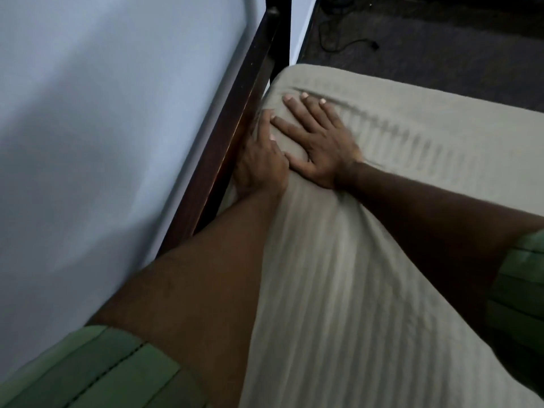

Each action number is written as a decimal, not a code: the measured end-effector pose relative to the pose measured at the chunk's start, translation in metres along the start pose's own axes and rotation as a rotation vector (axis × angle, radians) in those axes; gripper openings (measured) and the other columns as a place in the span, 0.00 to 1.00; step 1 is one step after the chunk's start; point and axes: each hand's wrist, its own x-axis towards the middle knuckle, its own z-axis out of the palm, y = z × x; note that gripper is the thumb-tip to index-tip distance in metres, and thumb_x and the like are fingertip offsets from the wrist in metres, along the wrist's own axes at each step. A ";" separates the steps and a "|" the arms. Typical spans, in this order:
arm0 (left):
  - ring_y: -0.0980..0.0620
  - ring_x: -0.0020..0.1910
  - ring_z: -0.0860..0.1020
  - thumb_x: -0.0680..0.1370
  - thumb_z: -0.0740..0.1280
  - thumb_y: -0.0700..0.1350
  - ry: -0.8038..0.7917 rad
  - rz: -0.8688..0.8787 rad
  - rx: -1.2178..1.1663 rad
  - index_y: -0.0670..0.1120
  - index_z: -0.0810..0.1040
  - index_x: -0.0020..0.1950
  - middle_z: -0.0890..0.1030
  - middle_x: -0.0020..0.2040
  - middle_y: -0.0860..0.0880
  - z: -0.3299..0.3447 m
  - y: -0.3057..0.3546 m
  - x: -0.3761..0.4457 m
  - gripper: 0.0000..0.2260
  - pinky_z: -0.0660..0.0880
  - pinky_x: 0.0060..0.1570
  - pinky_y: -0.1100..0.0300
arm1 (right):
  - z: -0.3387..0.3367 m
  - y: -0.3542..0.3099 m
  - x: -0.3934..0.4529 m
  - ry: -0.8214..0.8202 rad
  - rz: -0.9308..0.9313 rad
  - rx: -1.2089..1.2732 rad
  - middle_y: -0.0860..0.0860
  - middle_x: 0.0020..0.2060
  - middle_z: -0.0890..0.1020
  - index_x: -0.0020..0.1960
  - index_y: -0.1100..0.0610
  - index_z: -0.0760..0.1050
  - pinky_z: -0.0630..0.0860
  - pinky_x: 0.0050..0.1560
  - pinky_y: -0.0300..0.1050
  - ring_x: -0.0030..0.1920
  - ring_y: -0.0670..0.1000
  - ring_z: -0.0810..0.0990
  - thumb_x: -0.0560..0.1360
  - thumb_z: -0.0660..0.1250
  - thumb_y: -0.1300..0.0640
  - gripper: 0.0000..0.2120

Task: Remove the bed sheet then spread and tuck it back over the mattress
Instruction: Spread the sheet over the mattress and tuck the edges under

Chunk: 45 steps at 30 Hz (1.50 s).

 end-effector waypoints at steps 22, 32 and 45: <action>0.51 0.69 0.71 0.87 0.51 0.53 0.256 0.117 0.142 0.57 0.57 0.83 0.71 0.75 0.51 0.052 -0.020 0.025 0.23 0.59 0.63 0.59 | -0.010 0.058 -0.030 -0.065 0.128 0.046 0.52 0.83 0.53 0.84 0.48 0.49 0.51 0.81 0.59 0.83 0.56 0.50 0.83 0.49 0.33 0.35; 0.48 0.81 0.56 0.86 0.54 0.48 0.072 0.450 0.001 0.48 0.58 0.83 0.59 0.83 0.46 0.019 0.011 0.024 0.24 0.53 0.79 0.49 | -0.008 0.126 0.010 -0.036 0.590 0.182 0.56 0.79 0.65 0.81 0.54 0.61 0.50 0.81 0.58 0.79 0.57 0.61 0.83 0.45 0.41 0.30; 0.44 0.81 0.57 0.81 0.48 0.58 -0.023 0.500 0.240 0.52 0.63 0.81 0.62 0.82 0.48 0.095 0.125 0.045 0.29 0.51 0.79 0.46 | -0.019 0.167 -0.055 -0.149 0.272 0.061 0.55 0.78 0.67 0.82 0.48 0.57 0.62 0.76 0.60 0.76 0.60 0.67 0.82 0.46 0.33 0.34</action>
